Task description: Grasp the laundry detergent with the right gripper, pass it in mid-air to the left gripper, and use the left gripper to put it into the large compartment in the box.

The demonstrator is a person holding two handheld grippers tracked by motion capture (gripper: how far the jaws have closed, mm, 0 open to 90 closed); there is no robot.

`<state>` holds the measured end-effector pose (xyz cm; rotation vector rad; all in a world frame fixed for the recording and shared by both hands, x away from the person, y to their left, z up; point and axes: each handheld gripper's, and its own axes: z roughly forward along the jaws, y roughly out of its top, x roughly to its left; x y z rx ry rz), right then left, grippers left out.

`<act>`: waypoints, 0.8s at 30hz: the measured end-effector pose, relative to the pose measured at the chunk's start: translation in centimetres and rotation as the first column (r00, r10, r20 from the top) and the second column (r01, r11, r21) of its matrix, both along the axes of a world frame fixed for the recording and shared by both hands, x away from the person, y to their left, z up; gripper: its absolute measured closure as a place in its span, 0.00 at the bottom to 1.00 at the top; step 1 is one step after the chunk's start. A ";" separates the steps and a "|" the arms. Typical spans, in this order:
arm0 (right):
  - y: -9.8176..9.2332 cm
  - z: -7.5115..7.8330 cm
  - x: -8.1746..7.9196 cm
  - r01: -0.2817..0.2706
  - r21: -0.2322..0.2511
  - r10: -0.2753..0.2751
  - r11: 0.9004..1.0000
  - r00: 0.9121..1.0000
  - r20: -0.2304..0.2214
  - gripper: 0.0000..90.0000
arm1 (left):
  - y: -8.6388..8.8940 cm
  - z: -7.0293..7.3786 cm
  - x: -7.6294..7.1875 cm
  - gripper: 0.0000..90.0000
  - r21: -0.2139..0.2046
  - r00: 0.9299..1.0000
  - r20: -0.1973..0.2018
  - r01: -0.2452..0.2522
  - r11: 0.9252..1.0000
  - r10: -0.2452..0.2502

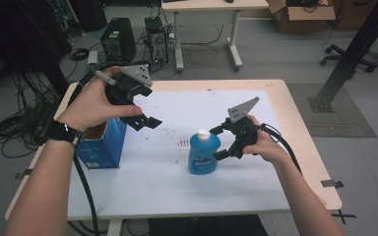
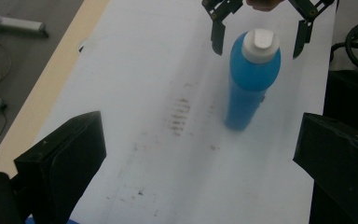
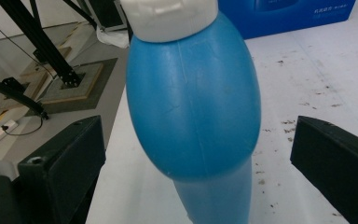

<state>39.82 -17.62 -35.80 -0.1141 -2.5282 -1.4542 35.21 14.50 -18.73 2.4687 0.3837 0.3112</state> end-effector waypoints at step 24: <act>2.3 -2.5 -0.4 -0.020 0.018 0.021 1.000 0.999 -0.047 0.05 | 0.2 -0.3 -0.2 0.03 -0.015 1.000 -0.001 0.006 1.000 -0.007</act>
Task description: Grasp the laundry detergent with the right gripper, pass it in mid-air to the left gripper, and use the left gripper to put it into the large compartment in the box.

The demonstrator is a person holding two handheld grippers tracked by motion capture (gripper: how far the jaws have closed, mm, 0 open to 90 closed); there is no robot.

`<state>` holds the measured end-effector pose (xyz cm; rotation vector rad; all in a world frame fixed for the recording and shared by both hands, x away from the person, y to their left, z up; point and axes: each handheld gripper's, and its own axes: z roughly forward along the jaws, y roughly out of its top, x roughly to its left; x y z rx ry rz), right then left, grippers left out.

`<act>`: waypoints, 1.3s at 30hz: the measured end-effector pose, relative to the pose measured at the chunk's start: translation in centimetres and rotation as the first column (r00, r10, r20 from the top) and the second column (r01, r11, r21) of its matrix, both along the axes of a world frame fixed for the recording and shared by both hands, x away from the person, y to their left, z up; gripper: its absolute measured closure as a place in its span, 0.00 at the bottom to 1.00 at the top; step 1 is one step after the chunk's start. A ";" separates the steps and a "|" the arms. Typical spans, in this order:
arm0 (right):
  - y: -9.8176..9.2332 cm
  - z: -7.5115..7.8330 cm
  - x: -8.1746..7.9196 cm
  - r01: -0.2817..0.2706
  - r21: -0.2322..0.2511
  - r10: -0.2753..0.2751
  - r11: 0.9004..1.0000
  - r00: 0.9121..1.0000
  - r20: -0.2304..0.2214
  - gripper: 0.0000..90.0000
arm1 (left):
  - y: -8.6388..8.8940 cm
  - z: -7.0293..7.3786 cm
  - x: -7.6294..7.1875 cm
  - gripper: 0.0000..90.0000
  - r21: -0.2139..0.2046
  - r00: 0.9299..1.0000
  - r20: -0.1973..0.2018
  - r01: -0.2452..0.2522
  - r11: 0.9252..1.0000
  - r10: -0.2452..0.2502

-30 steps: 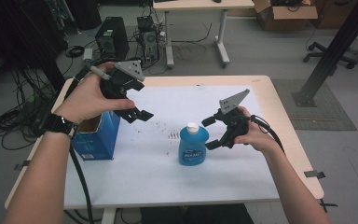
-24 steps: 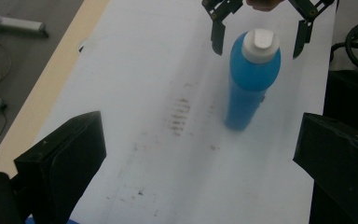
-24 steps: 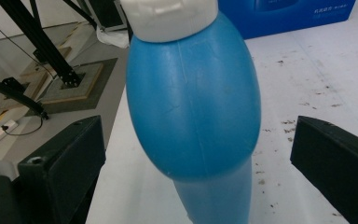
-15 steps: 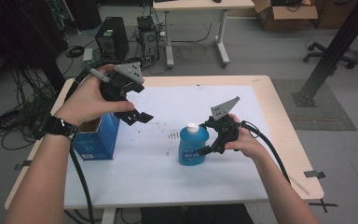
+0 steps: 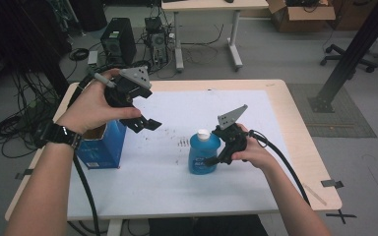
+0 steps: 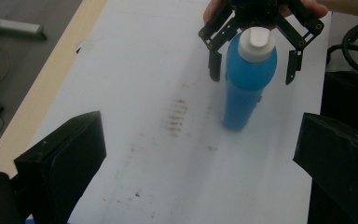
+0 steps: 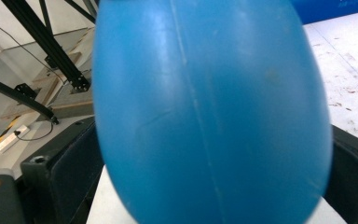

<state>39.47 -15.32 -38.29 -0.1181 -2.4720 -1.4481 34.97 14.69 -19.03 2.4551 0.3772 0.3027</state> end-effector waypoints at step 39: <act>0.1 -0.6 0.0 0.017 0.013 -0.017 1.000 1.000 0.019 0.31 | 0.2 0.1 -0.2 0.03 -0.004 1.000 0.002 -0.001 1.000 0.001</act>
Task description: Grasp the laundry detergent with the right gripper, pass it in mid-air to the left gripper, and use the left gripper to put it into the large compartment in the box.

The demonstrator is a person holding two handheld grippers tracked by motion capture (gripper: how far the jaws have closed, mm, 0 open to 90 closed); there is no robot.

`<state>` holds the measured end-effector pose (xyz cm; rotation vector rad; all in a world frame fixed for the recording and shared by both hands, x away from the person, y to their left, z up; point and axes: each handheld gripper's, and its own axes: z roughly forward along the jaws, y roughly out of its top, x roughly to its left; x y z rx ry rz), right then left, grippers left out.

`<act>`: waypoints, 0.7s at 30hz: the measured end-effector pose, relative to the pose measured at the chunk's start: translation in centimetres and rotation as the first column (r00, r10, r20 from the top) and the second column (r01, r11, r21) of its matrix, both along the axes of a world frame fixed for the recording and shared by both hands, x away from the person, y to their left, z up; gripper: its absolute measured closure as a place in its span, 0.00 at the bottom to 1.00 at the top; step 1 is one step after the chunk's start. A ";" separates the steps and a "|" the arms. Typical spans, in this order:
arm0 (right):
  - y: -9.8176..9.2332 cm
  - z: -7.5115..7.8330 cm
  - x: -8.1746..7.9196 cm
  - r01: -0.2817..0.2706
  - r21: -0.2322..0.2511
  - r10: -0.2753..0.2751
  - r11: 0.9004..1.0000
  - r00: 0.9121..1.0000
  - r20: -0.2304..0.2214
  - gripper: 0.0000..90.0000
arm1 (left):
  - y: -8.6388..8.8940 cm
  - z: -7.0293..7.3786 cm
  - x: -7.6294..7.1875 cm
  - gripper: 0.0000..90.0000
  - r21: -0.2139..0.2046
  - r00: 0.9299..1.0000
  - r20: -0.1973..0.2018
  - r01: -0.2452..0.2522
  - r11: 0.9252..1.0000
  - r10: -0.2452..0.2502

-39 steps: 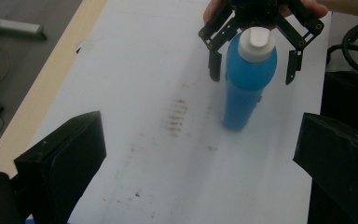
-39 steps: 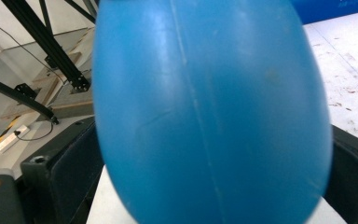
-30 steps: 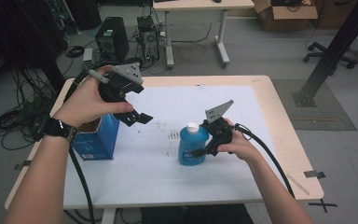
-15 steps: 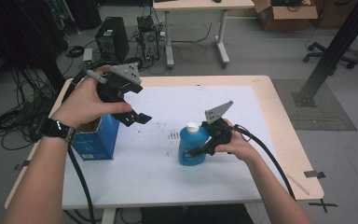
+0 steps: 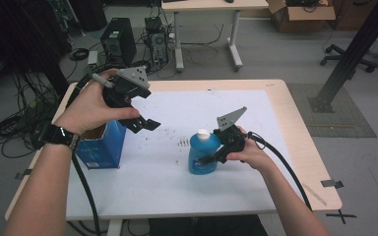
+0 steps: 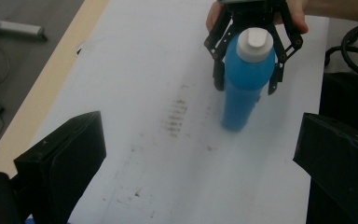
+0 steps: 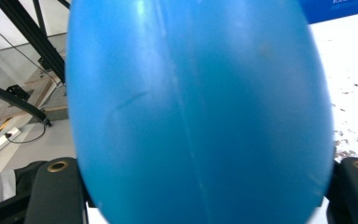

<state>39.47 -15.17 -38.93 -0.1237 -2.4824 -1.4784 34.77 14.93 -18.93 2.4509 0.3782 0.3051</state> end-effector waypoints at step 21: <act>-0.2 0.0 0.1 0.019 -0.001 -0.019 1.000 1.000 0.020 0.41 | -0.2 0.1 0.0 0.03 0.000 1.000 -0.002 0.001 1.000 -0.001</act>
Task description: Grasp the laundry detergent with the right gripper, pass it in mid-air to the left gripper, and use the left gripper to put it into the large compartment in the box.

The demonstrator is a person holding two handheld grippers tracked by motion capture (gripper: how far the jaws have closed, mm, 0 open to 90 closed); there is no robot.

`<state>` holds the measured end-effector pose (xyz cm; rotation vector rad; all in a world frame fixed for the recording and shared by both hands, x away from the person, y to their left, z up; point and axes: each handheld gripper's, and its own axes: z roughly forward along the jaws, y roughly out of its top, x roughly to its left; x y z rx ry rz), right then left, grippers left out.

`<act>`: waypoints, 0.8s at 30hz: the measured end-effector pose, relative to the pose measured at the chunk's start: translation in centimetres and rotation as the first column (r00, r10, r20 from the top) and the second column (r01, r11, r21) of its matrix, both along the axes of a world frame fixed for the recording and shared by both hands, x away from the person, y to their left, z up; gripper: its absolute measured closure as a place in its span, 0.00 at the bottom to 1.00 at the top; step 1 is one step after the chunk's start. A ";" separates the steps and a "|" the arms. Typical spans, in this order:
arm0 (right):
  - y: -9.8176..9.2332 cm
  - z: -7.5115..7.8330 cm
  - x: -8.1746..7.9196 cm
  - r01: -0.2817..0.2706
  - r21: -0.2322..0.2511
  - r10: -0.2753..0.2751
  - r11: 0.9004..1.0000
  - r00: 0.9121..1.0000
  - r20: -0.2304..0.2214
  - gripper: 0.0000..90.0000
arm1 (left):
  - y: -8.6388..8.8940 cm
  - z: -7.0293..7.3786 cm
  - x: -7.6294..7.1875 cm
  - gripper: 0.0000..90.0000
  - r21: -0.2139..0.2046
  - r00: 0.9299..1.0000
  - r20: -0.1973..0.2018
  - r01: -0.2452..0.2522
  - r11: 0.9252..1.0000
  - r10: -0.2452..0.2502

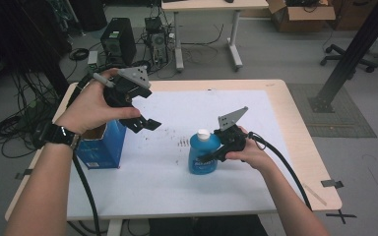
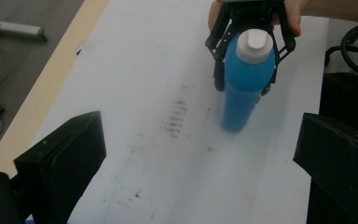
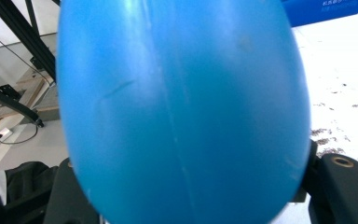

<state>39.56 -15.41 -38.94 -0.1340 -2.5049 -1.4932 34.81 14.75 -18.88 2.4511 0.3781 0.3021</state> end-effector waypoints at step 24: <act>-0.5 3.8 0.4 0.043 0.022 -0.045 0.999 0.995 0.089 0.47 | -0.3 0.9 -0.1 0.03 0.013 1.000 0.007 0.007 1.000 -0.007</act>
